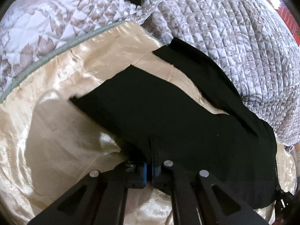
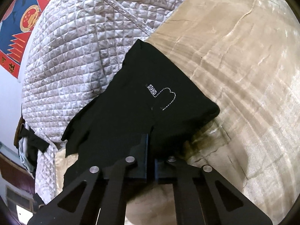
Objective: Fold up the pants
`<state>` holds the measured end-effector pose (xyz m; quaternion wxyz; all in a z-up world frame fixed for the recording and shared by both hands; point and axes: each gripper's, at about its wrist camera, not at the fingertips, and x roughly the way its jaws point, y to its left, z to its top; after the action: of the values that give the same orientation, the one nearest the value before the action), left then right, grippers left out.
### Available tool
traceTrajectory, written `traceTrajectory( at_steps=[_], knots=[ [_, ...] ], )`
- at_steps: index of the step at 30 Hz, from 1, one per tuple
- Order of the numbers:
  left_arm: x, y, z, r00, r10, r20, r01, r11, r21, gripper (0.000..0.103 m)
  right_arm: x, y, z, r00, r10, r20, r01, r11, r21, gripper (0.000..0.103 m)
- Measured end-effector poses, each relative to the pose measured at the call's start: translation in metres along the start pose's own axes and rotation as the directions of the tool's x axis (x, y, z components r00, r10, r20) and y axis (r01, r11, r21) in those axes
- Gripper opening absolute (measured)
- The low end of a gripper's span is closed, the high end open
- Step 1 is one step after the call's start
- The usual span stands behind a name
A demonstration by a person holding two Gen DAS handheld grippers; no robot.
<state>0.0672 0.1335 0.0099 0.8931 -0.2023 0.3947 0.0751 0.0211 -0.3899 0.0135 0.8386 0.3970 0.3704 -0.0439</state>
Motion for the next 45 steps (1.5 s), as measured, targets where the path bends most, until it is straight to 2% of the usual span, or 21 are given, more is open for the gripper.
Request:
traceTrajectory(
  at_steps=[7, 12, 16, 20, 24, 27, 29, 34, 37, 41, 43, 45],
  knots=[
    [-0.032, 0.004, -0.002, 0.999, -0.025, 0.023, 0.025, 1.0, 0.008, 0.004, -0.022, 0.009, 0.0, 0.999, 0.032, -0.013, -0.032, 0.999, -0.001, 0.002],
    [-0.061, 0.018, -0.015, 0.999, -0.035, 0.024, 0.035, 0.999, 0.009, 0.004, -0.055, 0.013, -0.008, 0.997, 0.067, -0.025, -0.067, 0.998, -0.006, 0.002],
    [-0.076, 0.032, -0.032, 1.0, -0.02, 0.016, 0.019, 1.0, 0.014, 0.004, -0.077, 0.004, -0.025, 0.997, 0.046, -0.053, -0.047, 0.999, -0.018, 0.002],
    [-0.077, 0.042, -0.046, 1.0, -0.006, -0.014, 0.006, 1.0, 0.007, 0.004, -0.08, -0.013, -0.041, 0.996, 0.009, -0.088, -0.01, 1.0, -0.004, 0.002],
    [-0.084, 0.044, -0.053, 1.0, -0.006, -0.003, 0.006, 1.0, 0.025, 0.004, -0.086, -0.018, -0.05, 0.996, 0.002, -0.084, -0.002, 1.0, 0.002, 0.002],
    [-0.074, 0.045, -0.055, 0.999, 0.018, -0.032, -0.017, 0.999, 0.037, 0.004, -0.085, -0.018, -0.052, 0.996, -0.034, -0.085, 0.031, 0.999, -0.036, 0.001],
    [-0.071, 0.048, -0.057, 0.999, 0.023, -0.046, -0.022, 0.999, 0.025, 0.004, -0.078, -0.028, -0.055, 0.992, -0.05, -0.112, 0.05, 0.999, -0.007, 0.002],
    [-0.078, 0.045, -0.057, 0.999, 0.035, -0.026, -0.034, 0.999, 0.031, 0.004, -0.081, -0.032, -0.059, 0.992, -0.048, -0.114, 0.046, 0.999, -0.012, 0.002],
    [-0.085, 0.045, -0.058, 0.999, 0.033, 0.002, -0.033, 0.999, 0.035, 0.004, -0.087, -0.028, -0.059, 0.995, -0.053, -0.084, 0.051, 0.998, -0.031, 0.002],
    [-0.081, 0.047, -0.058, 0.999, 0.033, -0.021, -0.032, 0.999, 0.03, 0.005, -0.082, -0.033, -0.06, 0.993, -0.068, -0.101, 0.066, 0.998, -0.024, 0.002],
    [-0.083, 0.054, -0.058, 0.998, 0.06, -0.029, -0.06, 0.998, 0.003, 0.01, -0.081, -0.035, -0.06, 0.991, -0.069, -0.113, 0.067, 0.998, -0.015, 0.002],
    [-0.092, 0.062, -0.057, 0.995, 0.095, -0.015, -0.095, 0.995, -0.032, 0.01, -0.086, -0.035, -0.058, 0.99, -0.071, -0.122, 0.072, 0.997, 0.002, 0.011]
  ],
)
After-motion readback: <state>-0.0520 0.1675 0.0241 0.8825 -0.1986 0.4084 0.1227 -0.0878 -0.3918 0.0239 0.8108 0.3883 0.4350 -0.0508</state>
